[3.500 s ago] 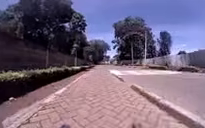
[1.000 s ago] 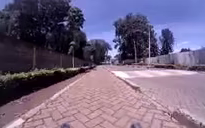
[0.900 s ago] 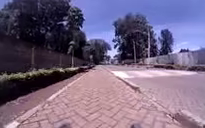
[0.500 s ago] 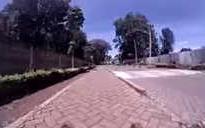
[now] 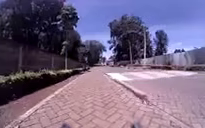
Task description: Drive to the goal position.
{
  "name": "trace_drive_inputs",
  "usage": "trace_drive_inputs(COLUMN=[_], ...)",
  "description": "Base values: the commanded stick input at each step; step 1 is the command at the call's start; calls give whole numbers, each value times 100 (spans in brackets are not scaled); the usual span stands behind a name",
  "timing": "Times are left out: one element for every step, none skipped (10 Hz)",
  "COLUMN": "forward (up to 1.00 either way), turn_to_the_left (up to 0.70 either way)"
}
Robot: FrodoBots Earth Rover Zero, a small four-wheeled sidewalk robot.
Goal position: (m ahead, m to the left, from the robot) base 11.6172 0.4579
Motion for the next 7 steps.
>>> trace_drive_inputs(forward=[70, 70, 70, 70, 70, 70, 70], turn_to_the_left=[0, 0, 0, 0, 0, 0, 0])
